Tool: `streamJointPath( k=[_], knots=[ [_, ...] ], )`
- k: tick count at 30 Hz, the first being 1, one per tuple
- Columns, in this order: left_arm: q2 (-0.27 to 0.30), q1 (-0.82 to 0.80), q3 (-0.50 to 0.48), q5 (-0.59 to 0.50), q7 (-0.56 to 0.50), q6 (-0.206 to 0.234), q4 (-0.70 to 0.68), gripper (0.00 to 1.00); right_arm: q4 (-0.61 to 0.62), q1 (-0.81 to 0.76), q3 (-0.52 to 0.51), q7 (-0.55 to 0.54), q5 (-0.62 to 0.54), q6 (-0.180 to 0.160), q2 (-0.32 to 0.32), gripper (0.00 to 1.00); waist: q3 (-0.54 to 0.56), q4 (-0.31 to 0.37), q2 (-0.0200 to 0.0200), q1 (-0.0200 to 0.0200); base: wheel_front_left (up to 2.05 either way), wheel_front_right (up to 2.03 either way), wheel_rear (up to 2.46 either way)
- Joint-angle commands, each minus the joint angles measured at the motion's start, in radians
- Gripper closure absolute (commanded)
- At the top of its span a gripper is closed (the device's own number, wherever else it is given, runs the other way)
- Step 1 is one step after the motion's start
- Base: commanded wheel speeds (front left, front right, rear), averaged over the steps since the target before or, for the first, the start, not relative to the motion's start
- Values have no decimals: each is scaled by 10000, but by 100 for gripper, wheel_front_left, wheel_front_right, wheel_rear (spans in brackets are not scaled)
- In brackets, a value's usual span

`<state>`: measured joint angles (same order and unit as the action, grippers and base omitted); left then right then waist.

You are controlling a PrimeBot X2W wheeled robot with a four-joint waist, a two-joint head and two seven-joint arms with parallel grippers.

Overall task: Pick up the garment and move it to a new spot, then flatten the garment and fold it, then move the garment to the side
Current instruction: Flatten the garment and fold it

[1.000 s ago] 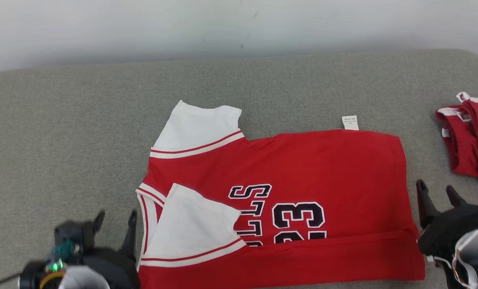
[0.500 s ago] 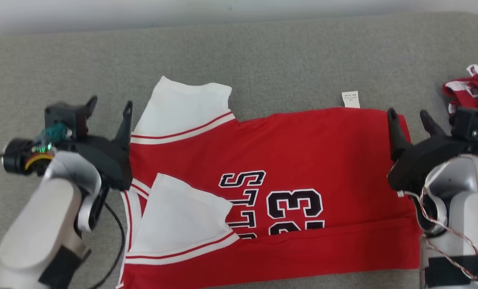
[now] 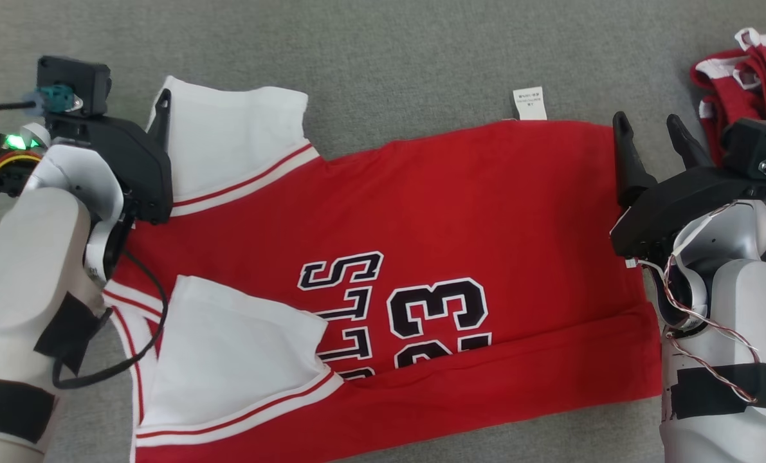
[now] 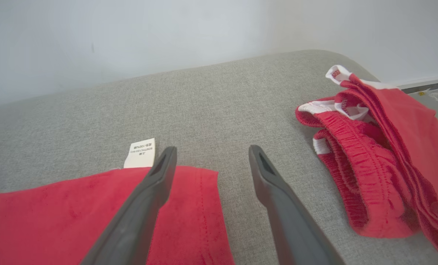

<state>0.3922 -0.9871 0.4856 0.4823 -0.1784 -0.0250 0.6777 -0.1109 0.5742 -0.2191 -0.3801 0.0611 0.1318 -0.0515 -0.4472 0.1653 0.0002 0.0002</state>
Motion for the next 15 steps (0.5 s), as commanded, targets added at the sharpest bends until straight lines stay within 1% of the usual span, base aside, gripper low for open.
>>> streamJointPath(
  k=[1,4,6,10,11,12,13,14,15],
  knots=[
    [-7,-163,-35,12,-31,47,123,0,-7,54,15,51,44,-26,28,0,-390,366,-2,-2,0,0,0],
    [-41,-400,6,29,-102,-8,463,0,-75,56,37,118,59,-26,28,0,-439,419,-2,-2,0,0,0],
    [-18,-508,45,-7,-204,45,688,0,-97,46,59,113,63,-26,28,0,-444,451,-2,-2,0,0,0],
    [92,-673,153,0,-753,24,1192,0,-85,71,155,101,103,-26,28,0,-471,553,-2,-2,0,0,0],
    [105,-708,170,28,-935,21,1303,26,-68,70,185,101,117,-26,28,0,-483,572,-2,-2,0,0,0],
    [101,-731,181,75,-1141,28,1398,42,-56,75,202,94,140,-26,28,0,-492,583,-2,-2,0,0,0],
    [82,-748,180,133,-1376,54,1488,56,-49,90,215,79,148,-26,28,0,-501,589,-2,-2,0,0,0],
    [86,-771,217,161,-1642,50,1558,67,-36,108,225,60,138,-26,28,0,-510,594,-2,-2,0,0,0],
    [69,-784,225,232,-1884,60,1591,73,-8,122,236,57,129,-26,28,0,-519,597,-2,-2,0,0,0]
  ],
)
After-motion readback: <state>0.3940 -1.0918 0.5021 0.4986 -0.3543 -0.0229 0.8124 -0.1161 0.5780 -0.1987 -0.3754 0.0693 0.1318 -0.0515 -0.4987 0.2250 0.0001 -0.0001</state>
